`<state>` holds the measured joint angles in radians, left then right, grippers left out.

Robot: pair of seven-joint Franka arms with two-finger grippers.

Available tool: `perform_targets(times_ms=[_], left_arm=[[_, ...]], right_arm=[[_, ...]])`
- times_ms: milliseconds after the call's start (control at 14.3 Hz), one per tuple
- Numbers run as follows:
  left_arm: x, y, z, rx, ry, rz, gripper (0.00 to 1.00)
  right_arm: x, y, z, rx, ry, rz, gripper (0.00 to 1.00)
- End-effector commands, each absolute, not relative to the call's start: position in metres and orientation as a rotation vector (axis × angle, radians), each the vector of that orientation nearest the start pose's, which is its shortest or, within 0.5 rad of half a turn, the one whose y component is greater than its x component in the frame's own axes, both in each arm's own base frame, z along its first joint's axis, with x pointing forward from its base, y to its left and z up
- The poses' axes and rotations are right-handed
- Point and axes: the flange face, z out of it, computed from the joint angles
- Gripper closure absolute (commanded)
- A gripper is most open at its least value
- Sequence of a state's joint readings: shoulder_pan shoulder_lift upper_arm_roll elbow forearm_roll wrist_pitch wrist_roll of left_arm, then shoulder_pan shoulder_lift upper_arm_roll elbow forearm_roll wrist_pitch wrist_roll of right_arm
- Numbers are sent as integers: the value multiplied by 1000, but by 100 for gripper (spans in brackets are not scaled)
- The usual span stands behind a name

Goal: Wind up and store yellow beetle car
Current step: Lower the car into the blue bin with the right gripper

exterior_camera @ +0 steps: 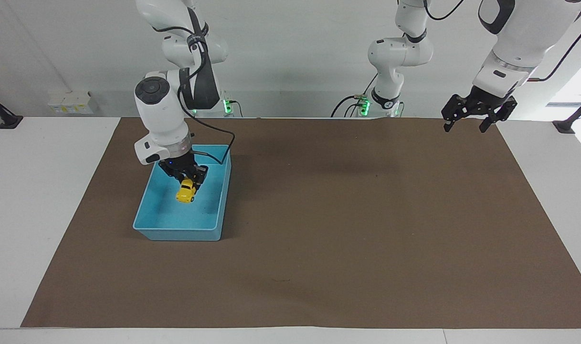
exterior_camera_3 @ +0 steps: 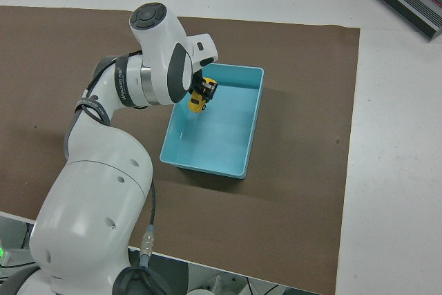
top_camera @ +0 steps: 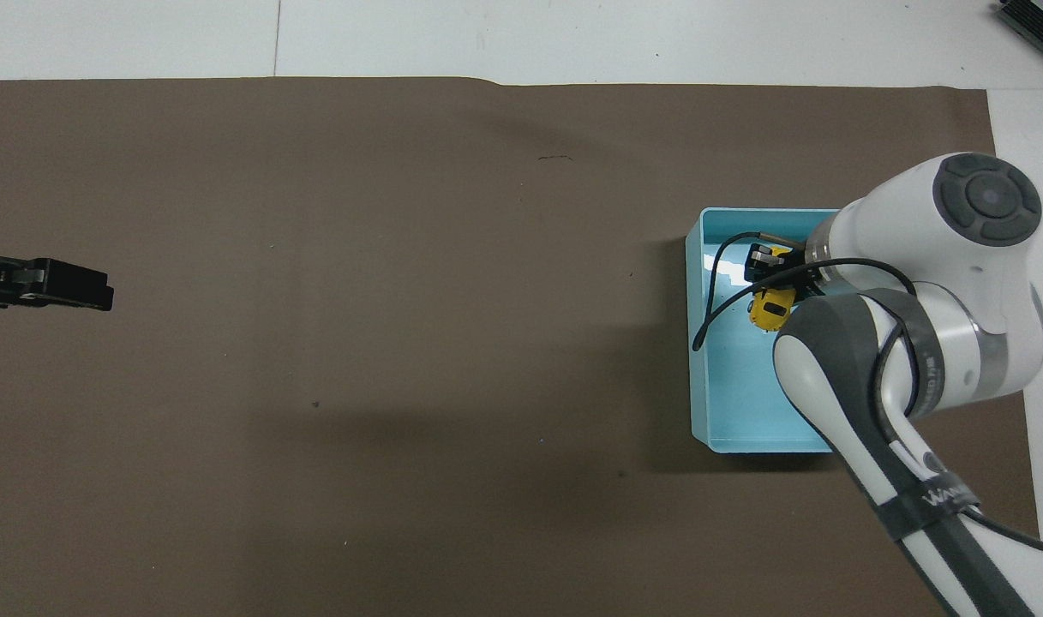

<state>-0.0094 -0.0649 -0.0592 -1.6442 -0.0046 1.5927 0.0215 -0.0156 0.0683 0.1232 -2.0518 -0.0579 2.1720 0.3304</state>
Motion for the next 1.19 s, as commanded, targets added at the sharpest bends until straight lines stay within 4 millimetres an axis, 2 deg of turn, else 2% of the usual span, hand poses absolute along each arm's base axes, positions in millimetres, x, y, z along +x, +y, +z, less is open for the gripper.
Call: perform_targets(times_ms=[0, 210, 420, 699, 769, 839, 1119], left_arm=[[531, -40, 625, -3126, 156, -31, 0], [531, -38, 625, -3127, 149, -34, 0], [531, -39, 625, -3126, 151, -34, 0], [531, -37, 625, -3127, 147, -34, 0], [531, -37, 625, -3127, 147, -34, 0], [531, -37, 625, -3127, 149, -34, 0], [531, -35, 626, -3127, 144, -36, 0]], right_arm=[[541, 38, 385, -3149, 123, -151, 100], [528, 20, 356, -3150, 53, -193, 100], [514, 19, 325, -3142, 46, -216, 100], [507, 21, 298, -3137, 37, -211, 100], [507, 26, 299, -3135, 30, -214, 68], [508, 27, 298, -3135, 27, -211, 1], [523, 28, 330, -3139, 32, -219, 0]])
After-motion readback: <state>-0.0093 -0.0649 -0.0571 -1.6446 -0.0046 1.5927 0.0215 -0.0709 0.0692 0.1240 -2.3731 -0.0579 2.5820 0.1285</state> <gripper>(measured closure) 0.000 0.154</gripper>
